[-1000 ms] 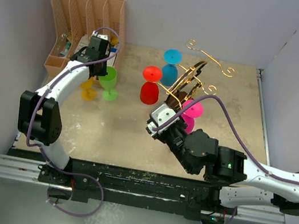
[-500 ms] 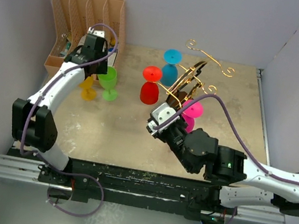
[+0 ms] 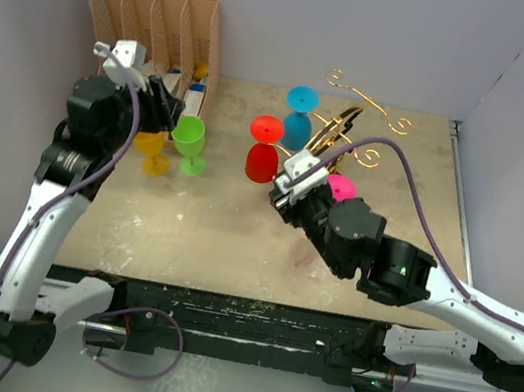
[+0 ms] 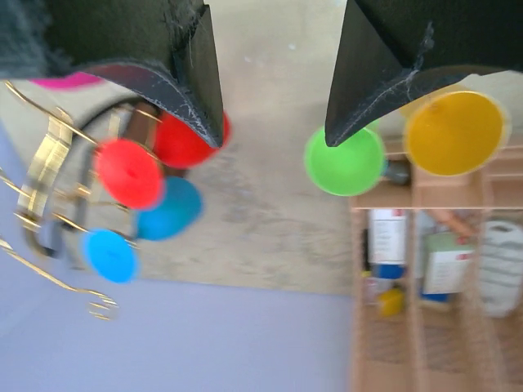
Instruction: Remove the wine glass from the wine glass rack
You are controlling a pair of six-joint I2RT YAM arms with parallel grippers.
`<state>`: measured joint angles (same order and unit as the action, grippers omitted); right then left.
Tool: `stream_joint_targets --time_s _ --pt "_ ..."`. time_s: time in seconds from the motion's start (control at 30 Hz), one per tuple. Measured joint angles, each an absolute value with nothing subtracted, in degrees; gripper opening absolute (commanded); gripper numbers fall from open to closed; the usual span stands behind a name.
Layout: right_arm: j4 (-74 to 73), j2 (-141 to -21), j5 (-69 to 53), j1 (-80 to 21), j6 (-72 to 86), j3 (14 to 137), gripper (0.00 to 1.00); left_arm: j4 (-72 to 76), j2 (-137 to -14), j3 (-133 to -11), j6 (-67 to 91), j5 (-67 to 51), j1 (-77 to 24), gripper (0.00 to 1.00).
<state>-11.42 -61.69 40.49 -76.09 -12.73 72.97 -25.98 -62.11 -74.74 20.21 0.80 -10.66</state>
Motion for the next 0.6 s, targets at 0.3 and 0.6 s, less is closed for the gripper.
stream_joint_targets --time_s 0.3,0.6 --pt "-21.4 -68.0 25.3 -48.6 1.7 87.3 0.47 -19.5 -45.2 -54.8 23.4 -20.3 -10.7 0.55" --pt "-16.3 -65.1 -10.8 -12.8 25.6 79.2 0.39 -22.2 -41.7 -47.2 22.9 -25.1 -10.7 0.55"
